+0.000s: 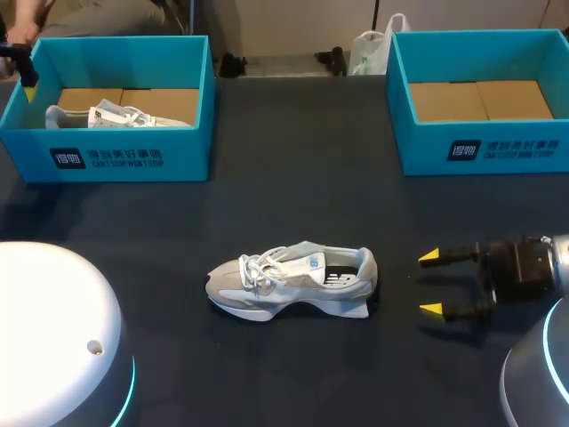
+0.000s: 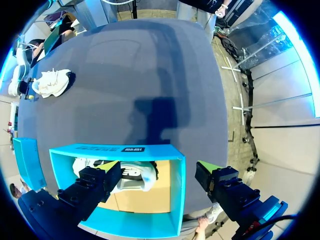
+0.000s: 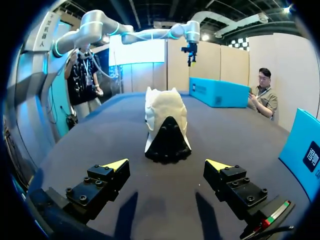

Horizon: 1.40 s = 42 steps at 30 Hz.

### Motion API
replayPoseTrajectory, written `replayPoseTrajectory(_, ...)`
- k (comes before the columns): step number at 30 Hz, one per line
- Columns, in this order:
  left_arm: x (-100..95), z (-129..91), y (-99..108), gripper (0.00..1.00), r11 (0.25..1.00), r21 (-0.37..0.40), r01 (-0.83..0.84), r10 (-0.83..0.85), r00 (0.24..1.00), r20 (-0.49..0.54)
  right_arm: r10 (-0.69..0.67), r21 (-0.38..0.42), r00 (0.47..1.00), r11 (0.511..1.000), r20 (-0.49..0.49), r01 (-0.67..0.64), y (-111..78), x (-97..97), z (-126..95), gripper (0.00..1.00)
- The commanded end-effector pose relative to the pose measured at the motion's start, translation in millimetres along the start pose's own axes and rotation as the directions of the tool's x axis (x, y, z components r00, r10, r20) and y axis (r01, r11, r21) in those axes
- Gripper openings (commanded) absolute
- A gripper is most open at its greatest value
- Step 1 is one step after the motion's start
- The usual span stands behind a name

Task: Take the shoe out of the shoebox, open the shoe tongue, remove and reinsert the insole, then place the shoe into the shoebox

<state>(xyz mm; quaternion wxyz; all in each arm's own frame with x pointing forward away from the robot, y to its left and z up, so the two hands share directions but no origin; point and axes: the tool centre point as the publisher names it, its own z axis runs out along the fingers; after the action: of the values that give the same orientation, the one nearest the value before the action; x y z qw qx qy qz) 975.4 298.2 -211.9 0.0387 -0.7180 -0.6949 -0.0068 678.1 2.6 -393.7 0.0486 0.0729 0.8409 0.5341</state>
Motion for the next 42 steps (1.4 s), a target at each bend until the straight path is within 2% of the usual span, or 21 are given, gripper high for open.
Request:
replayPoseTrajectory(1, 0.0, 0, -1, 1.0, 1.0, -0.002, 0.0, 0.0, 1.0, -0.002, 0.01, 0.031, 1.0, 0.999, -0.023, -0.01, 2.0, 1.7, 19, 1.0)
replayPoseTrajectory(7, 0.0, 0, -1, 1.0, 1.0, -0.002, 0.0, 0.0, 1.0, -0.002, 0.022, 0.026, 0.999, 0.999, -0.026, -0.021, 0.9, -0.4, 39, 1.0)
replayPoseTrajectory(25, 0.0, 0, -1, 1.0, 1.0, -0.002, 0.0, 0.0, 1.0, -0.002, 0.084, -0.012, 0.995, 0.996, -0.055, -0.085, 4.6, -7.7, 51, 1.0)
replayPoseTrajectory(42, 0.0, 0, -1, 1.0, 1.0, -0.002, 0.0, 0.0, 1.0, -0.002, 0.069, -0.041, 0.994, 0.997, -0.085, -0.072, 11.7, -6.5, 69, 1.0)
